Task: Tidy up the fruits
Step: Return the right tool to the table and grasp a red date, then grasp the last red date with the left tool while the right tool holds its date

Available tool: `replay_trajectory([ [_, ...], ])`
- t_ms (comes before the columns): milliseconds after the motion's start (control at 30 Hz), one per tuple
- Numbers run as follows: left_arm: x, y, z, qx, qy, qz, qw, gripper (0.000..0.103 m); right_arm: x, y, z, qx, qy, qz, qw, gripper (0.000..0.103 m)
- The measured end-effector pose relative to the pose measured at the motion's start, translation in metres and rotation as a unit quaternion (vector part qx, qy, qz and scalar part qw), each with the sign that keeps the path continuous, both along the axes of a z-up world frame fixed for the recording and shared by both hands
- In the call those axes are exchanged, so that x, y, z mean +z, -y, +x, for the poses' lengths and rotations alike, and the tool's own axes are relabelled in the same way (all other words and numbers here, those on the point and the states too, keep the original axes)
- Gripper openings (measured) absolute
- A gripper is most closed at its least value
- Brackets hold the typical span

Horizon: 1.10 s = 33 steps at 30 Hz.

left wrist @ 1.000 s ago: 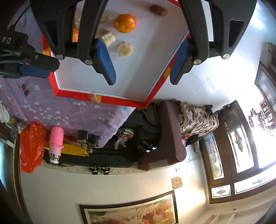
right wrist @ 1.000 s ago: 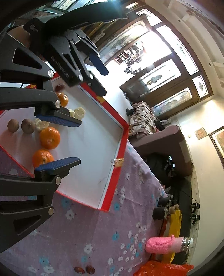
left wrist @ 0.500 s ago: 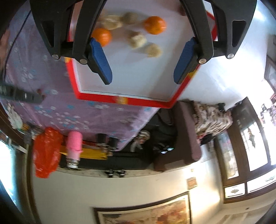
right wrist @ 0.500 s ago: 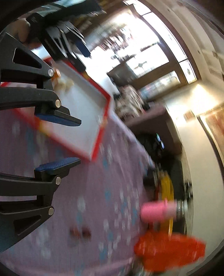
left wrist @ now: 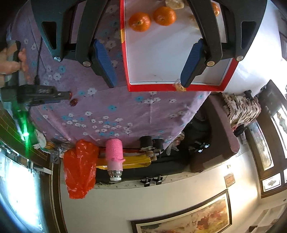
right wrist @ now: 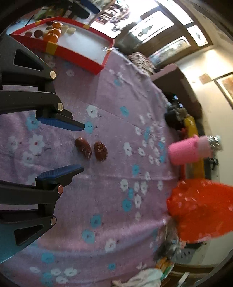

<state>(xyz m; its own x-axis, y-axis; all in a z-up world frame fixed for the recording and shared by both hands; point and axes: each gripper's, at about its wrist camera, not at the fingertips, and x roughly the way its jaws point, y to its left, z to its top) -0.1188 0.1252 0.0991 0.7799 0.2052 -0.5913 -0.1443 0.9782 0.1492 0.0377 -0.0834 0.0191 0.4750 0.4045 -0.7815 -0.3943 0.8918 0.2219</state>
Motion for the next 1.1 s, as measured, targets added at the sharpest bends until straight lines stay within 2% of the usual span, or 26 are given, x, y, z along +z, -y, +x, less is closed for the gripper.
replay_trajectory([
  [200, -0.002, 0.004, 0.01, -0.002, -0.012, -0.006, 0.9999, 0.074, -0.012, -0.027, 0.018, 0.002, 0.0, -0.05, 0.999, 0.037],
  [267, -0.002, 0.007, 0.015, -0.005, -0.016, -0.008, 0.9998, 0.074, -0.013, -0.033, 0.016, 0.0, 0.014, -0.082, 0.997, 0.028],
  [300, -0.001, 0.01, 0.02, -0.009, -0.017, -0.011, 0.9997, 0.074, -0.014, -0.034, 0.014, 0.0, 0.017, -0.089, 0.996, 0.019],
  [333, -0.001, 0.012, 0.023, -0.012, -0.018, -0.013, 0.9997, 0.074, -0.014, -0.032, 0.012, 0.0, 0.019, -0.092, 0.996, 0.017],
  [467, -0.006, 0.036, 0.048, -0.038, -0.044, -0.018, 0.9982, 0.074, -0.013, -0.008, 0.008, -0.01, 0.022, -0.093, 0.995, 0.017],
  [600, -0.022, 0.074, 0.085, -0.067, -0.078, -0.032, 0.9942, 0.074, -0.004, 0.044, 0.014, -0.056, 0.027, -0.036, 0.997, 0.017],
  [667, -0.029, 0.09, 0.102, -0.077, -0.085, -0.035, 0.9928, 0.074, 0.002, 0.071, 0.018, -0.08, 0.031, 0.01, 0.996, 0.017],
  [767, -0.044, 0.118, 0.126, -0.086, -0.1, -0.007, 0.9913, 0.074, 0.003, 0.093, 0.022, -0.087, 0.024, 0.067, 0.994, 0.017],
  [867, -0.055, 0.136, 0.14, -0.103, -0.114, -0.007, 0.9881, 0.074, 0.005, 0.108, 0.024, -0.091, 0.011, 0.107, 0.99, 0.017],
  [1100, -0.073, 0.148, 0.158, -0.117, -0.142, -0.015, 0.9829, 0.074, 0.01, 0.123, 0.021, -0.102, 0.004, 0.141, 0.985, 0.017],
])
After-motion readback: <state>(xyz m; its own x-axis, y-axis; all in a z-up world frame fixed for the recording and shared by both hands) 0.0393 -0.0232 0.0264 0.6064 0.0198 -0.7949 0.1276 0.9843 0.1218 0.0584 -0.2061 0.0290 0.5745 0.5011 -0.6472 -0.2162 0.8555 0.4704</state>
